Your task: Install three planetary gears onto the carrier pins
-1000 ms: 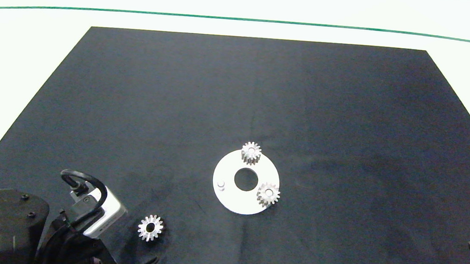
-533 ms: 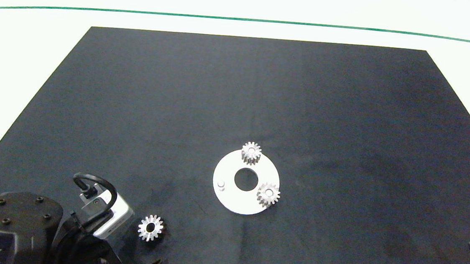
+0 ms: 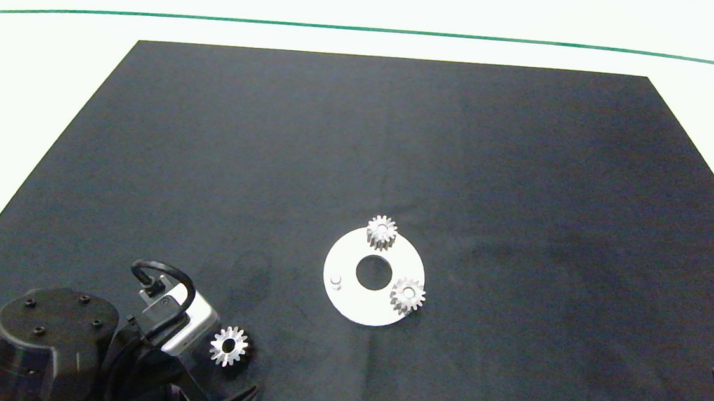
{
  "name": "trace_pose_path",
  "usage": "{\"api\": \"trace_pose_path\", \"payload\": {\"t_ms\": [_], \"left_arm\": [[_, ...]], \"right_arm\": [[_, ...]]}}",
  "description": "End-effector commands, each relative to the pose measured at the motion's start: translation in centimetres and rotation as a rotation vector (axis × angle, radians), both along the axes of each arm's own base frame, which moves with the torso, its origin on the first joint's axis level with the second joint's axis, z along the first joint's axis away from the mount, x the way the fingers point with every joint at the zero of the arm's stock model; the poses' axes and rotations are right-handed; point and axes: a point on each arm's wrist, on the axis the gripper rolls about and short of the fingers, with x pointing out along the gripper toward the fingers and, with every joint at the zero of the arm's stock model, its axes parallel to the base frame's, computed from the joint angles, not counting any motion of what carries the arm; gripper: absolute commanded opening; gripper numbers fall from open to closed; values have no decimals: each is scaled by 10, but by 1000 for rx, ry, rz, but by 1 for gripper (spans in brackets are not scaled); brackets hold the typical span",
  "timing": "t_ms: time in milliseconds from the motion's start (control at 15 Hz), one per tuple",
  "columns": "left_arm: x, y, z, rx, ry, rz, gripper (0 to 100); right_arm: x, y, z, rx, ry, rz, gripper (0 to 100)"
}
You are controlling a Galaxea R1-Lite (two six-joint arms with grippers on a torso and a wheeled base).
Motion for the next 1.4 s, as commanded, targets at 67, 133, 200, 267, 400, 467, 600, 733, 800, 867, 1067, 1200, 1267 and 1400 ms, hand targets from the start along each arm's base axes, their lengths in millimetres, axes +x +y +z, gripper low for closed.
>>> {"api": "trace_pose_path", "payload": {"t_ms": [67, 133, 200, 267, 400, 467, 600, 733, 800, 867, 1067, 1200, 1267, 1400], "left_arm": [[0, 0, -2, 10, 4, -1, 100], [0, 0, -2, 11, 4, -2, 100], [0, 0, -3, 13, 4, -4, 100], [0, -1, -2, 13, 2, -5, 99], [3, -3, -2, 4, -12, -7, 94], [4, -4, -2, -3, -20, -7, 93], [4, -4, -2, -5, -24, -7, 88], [3, -3, -4, 2, -19, -8, 85], [3, -3, -4, 3, -18, -9, 82], [2, -3, -5, 4, -17, -9, 81], [2, -4, -5, 3, -18, -15, 75], [3, -6, -4, 2, -19, -19, 70], [5, -7, -4, 0, -22, -19, 69], [7, -11, -4, -8, -39, -22, 64]], "right_arm": [[0, 0, 0, -3, 5, 0, 100], [0, 0, 0, -3, 5, 0, 100], [0, 0, 0, -3, 5, 0, 100], [0, 0, 0, -3, 5, 0, 100], [0, 0, -1, -4, 6, 0, 100], [0, 0, -1, -4, 6, 0, 100], [0, 0, -1, -4, 8, -2, 100], [0, 0, -1, -3, 8, 1, 100], [0, 0, -1, -3, 8, 1, 100], [0, 0, -1, -2, 8, -1, 100], [-1, 0, -1, -1, 2, 1, 100], [-2, -1, -1, -1, 1, 0, 100], [-2, -1, -1, 0, 2, -1, 100], [-2, -1, -1, -1, 2, 0, 100]]}}
